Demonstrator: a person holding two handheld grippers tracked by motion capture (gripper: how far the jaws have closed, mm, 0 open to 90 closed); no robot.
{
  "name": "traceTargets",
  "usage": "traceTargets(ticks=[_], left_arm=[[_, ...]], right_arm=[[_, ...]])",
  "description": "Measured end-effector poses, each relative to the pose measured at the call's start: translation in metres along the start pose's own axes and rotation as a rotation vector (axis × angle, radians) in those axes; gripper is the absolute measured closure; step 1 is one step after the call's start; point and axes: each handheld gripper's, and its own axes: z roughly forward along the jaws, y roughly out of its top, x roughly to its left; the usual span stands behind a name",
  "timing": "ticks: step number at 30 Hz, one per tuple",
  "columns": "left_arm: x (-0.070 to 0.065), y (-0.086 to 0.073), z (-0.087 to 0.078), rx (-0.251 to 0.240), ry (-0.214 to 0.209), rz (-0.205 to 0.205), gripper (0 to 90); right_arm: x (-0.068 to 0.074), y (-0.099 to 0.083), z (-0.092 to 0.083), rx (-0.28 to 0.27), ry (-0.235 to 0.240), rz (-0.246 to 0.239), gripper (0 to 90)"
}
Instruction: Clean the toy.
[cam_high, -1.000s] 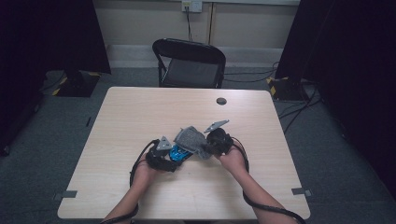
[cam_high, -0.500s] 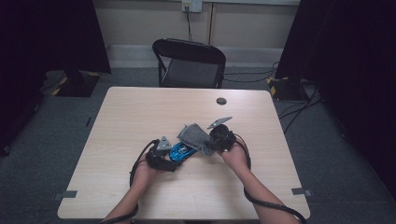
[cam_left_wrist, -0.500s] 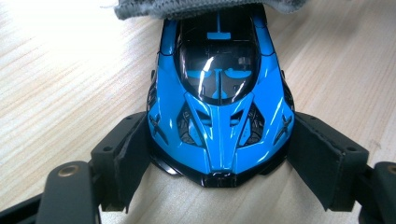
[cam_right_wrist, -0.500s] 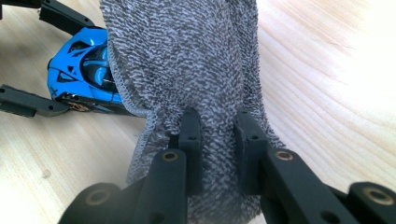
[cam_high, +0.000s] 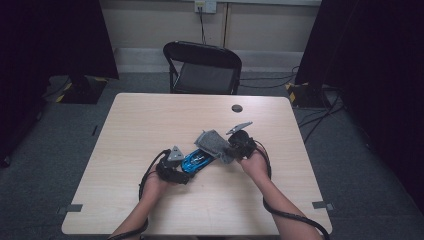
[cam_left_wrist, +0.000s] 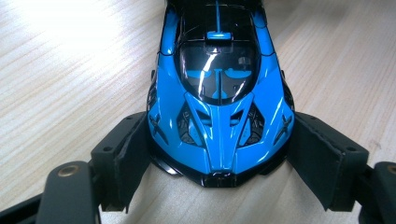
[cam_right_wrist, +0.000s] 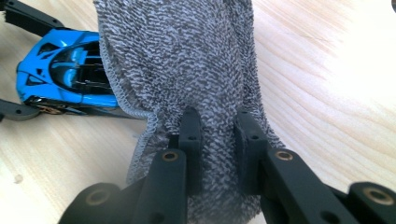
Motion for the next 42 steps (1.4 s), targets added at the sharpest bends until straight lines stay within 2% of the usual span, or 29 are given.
traceTargets(ticks=[11, 27, 31, 36, 42], left_arm=[[0.0, 0.0, 0.0, 0.0, 0.0, 0.0, 23.1], [0.0, 0.0, 0.0, 0.0, 0.001, 0.0, 23.1], [0.0, 0.0, 0.0, 0.0, 0.001, 0.0, 23.1], [0.0, 0.0, 0.0, 0.0, 0.001, 0.0, 23.0], [0.0, 0.0, 0.0, 0.001, 0.001, 0.001, 23.0]], right_arm=[[-0.015, -0.006, 0.001, 0.004, -0.024, 0.043, 76.2], [-0.036, -0.022, -0.009, 0.003, -0.07, 0.081, 76.2], [-0.041, -0.027, -0.014, -0.012, -0.076, 0.103, 76.3], [-0.042, -0.026, -0.024, -0.048, -0.067, 0.108, 76.3], [-0.03, -0.017, -0.034, -0.077, -0.043, 0.066, 76.3]])
